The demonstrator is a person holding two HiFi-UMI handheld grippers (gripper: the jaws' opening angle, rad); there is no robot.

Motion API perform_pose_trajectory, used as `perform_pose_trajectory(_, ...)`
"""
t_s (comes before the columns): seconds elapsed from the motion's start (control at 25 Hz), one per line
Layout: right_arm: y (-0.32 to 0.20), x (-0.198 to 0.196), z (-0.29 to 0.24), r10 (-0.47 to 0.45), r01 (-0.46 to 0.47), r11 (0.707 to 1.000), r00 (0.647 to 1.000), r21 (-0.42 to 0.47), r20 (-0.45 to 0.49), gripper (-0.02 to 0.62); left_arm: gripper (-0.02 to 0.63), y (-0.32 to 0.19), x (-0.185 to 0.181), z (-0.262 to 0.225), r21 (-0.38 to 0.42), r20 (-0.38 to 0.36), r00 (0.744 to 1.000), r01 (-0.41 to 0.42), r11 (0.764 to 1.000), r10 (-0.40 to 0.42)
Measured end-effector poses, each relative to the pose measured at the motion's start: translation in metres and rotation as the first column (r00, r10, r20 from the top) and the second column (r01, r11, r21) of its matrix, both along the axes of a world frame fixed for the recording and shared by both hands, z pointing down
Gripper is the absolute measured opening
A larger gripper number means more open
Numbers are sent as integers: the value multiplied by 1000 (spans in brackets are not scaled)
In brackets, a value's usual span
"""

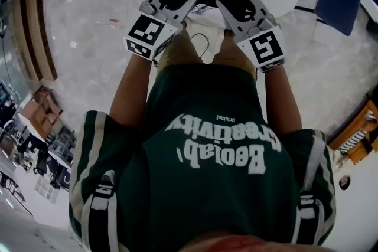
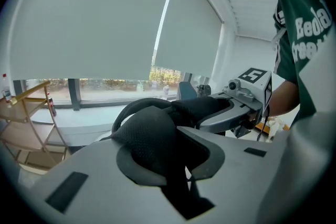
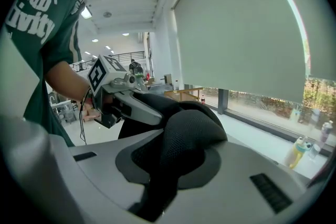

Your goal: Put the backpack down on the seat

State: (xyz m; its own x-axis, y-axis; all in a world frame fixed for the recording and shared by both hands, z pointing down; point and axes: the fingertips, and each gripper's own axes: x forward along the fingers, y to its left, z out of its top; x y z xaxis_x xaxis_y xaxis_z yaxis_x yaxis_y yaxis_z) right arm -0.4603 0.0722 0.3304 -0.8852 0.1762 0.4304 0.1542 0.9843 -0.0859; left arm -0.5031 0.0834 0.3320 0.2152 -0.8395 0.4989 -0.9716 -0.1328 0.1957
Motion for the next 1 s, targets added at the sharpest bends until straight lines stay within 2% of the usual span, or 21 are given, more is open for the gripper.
perform_pose_trajectory(0.2,-9,-32,54,128,-131,990,990,-46,-61,74,89,-9,-32,54,-42,-47,992,-121,992,119)
perform_pose_trajectory(0.32,-21,-52,92,205,-214,971,975,-110,-83,74,92,-25,-53,96,-74,-66,981,-186,980,181)
perform_pose_trajectory(0.44,-37,-61,142,262,-281,945,956,-168,-131,74,97,-44,-66,146,-117,-86,975,-214,970,205)
perform_pose_trajectory(0.56,-50,-66,191,294,-325,926,940,-190,-176,74,101,-57,-72,192,-140,-89,972,-228,964,217)
perform_pose_trajectory(0.68,-64,-81,220,341,-367,911,927,-186,-159,74,103,-69,-82,222,-112,-83,970,-236,965,227)
perform_pose_trajectory(0.88,-93,-101,257,398,-422,894,902,-149,-169,75,117,-100,-101,254,-72,-76,982,-178,981,172)
perform_pose_trajectory(1.0,-108,-108,270,434,-460,876,883,-147,-181,84,120,-115,-106,264,-78,-88,987,-140,987,134)
